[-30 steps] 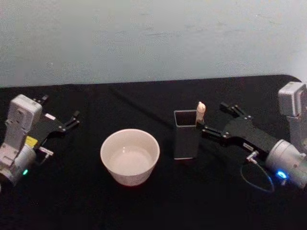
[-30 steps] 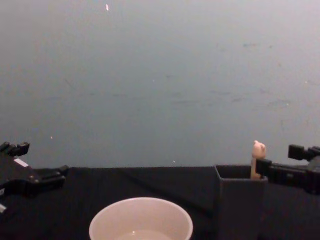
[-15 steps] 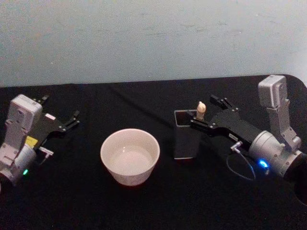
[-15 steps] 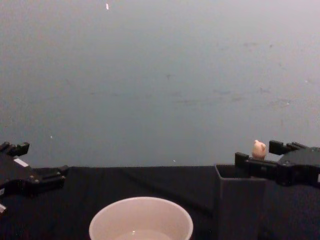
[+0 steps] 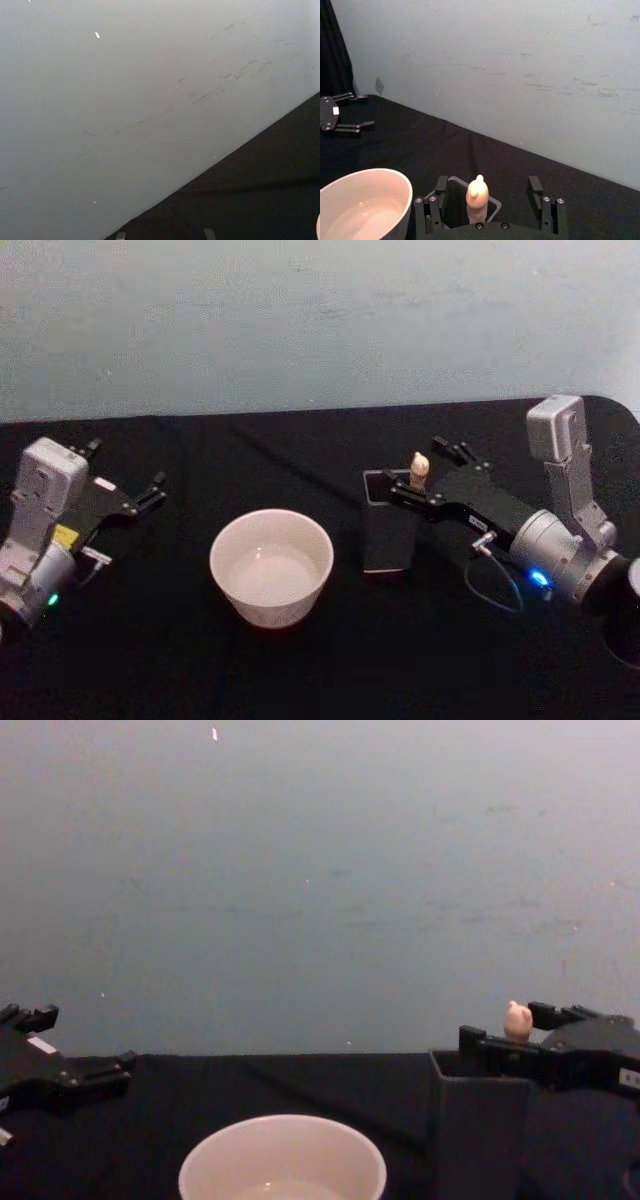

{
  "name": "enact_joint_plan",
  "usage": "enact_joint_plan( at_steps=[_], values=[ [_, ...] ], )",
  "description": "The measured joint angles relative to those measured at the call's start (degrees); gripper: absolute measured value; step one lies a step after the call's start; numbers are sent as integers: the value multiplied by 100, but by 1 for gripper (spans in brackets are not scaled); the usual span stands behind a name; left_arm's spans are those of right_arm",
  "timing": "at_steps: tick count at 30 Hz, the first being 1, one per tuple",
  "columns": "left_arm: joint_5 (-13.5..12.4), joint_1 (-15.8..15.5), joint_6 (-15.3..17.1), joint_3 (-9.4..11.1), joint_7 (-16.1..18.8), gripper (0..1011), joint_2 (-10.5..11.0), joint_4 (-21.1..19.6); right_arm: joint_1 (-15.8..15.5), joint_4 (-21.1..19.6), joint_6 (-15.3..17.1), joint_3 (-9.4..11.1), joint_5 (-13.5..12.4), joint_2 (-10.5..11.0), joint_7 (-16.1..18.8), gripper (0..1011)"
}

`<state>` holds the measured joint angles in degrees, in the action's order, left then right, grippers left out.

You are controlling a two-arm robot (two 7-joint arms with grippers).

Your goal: Pick up the stirring spoon with one hand, stir inside the cup, then place it back in its original position.

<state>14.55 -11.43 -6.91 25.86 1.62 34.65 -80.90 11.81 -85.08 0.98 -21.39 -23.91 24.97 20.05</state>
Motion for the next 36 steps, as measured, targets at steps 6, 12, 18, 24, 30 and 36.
enact_joint_plan(
  at_steps=[6,12,18,24,30,36],
  values=[
    [0,0,0,0,0,1001,0,0,-6,-9,0,1,-10,8,4,982],
    [0,0,0,0,0,1001,0,0,-10,-16,-1,1,-19,13,4,881],
    [0,0,0,0,0,1001,0,0,-12,-21,-3,1,-22,16,4,706],
    [0,0,0,0,0,1001,0,0,-15,-24,-6,1,-25,19,3,503],
    [0,0,0,0,0,1001,0,0,-16,-26,-8,1,-28,21,3,314],
    [0,0,0,0,0,1001,0,0,-16,-27,-8,1,-30,22,3,211]
  ],
)
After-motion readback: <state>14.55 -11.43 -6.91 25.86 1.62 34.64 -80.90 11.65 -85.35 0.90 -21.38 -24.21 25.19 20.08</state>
